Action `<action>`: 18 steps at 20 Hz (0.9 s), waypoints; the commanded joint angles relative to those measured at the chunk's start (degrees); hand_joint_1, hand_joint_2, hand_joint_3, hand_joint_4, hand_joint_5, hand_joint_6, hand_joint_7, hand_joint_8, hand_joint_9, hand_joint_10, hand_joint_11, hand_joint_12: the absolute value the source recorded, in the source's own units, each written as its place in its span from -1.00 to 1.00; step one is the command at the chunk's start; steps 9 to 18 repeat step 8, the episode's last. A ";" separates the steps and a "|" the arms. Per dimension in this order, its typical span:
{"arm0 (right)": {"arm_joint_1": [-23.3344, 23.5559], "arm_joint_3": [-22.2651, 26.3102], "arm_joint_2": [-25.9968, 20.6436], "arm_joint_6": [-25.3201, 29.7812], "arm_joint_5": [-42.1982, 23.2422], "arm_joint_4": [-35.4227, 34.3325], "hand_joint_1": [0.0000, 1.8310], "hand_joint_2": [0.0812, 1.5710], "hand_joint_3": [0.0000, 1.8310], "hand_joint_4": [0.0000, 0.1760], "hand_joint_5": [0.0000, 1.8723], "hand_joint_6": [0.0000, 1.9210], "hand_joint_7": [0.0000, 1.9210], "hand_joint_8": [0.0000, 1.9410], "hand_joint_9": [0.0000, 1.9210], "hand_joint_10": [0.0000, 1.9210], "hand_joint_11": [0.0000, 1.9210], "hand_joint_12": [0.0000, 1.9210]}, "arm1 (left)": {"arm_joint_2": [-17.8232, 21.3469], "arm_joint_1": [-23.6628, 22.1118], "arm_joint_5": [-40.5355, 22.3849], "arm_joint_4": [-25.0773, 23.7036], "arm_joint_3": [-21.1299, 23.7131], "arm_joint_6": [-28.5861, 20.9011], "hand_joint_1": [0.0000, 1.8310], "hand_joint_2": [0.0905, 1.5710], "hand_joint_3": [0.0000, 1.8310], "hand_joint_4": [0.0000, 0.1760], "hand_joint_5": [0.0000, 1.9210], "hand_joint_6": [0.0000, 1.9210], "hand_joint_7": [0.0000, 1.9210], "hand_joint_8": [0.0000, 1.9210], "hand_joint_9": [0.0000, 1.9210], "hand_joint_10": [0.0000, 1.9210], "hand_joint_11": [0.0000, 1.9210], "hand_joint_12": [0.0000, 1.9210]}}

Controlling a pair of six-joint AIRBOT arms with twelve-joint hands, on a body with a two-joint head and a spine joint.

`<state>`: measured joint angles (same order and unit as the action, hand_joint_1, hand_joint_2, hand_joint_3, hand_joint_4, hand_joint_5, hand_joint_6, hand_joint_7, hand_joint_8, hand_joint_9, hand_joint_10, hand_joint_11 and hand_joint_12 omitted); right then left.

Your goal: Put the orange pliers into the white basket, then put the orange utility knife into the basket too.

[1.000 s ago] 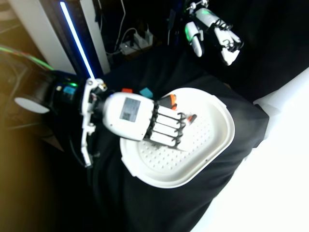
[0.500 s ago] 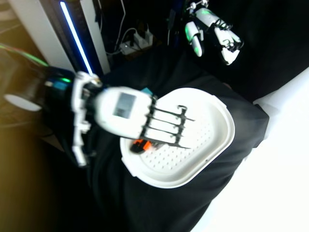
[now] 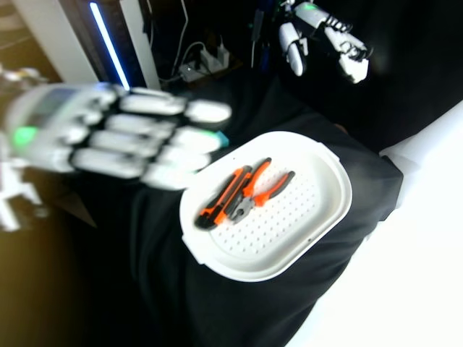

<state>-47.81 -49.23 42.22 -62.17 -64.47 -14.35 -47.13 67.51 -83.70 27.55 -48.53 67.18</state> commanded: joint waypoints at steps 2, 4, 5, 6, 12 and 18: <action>-2.10 1.29 -1.79 0.13 -15.71 -1.96 -0.81 0.37 -1.00 0.01 -1.00 -1.00 -1.00 -1.00 -1.00 -1.00 -1.00 -1.00 | 1.12 0.22 -10.59 -0.38 0.32 -0.26 -0.89 0.66 -1.00 0.26 -1.00 -1.00 -1.00 -1.00 -1.00 -1.00 -1.00 -0.99; -4.14 2.30 -2.98 0.13 -19.67 -3.17 -0.84 0.34 -1.00 0.00 -1.00 -1.00 -1.00 -1.00 -1.00 -1.00 -1.00 -1.00 | 1.58 0.32 -11.85 -0.40 0.59 -0.25 -0.95 0.51 -1.00 0.80 -1.00 -1.00 -1.00 -1.00 -1.00 -1.00 -1.00 -1.00; -5.24 3.09 -3.84 0.13 -22.05 -3.63 -0.80 0.31 -1.00 0.07 -1.00 -1.00 -1.00 -1.00 -1.00 -1.00 -1.00 -1.00 | 1.90 0.41 -12.83 -0.48 0.81 -0.24 -0.94 0.46 -1.00 0.96 -1.00 -1.00 -1.00 -1.00 -1.00 -1.00 -1.00 -1.00; -5.69 3.61 -4.46 0.13 -23.26 -3.75 -0.79 0.29 -1.00 0.01 -1.00 -1.00 -1.00 -1.00 -1.00 -1.00 -1.00 -1.00 | 2.31 0.49 -13.56 -0.68 1.10 -0.24 -0.93 0.45 -1.00 0.99 -1.00 -1.00 -1.00 -1.00 -1.00 -1.00 -1.00 -1.00; -5.99 4.44 -5.56 0.12 -25.22 -3.74 -0.85 0.29 -1.00 0.31 -1.00 -1.00 -1.00 -1.00 -1.00 -1.00 -1.00 -1.00 | 3.34 0.75 -15.46 -1.26 1.79 -0.14 -0.90 0.41 -1.00 1.00 -1.00 -1.00 -1.00 -1.00 -1.00 -1.00 -1.00 -1.00; -5.99 4.44 -5.56 0.12 -25.22 -3.74 -0.85 0.29 -1.00 0.31 -1.00 -1.00 -1.00 -1.00 -1.00 -1.00 -1.00 -1.00 | 3.34 0.75 -15.46 -1.26 1.79 -0.14 -0.90 0.41 -1.00 1.00 -1.00 -1.00 -1.00 -1.00 -1.00 -1.00 -1.00 -1.00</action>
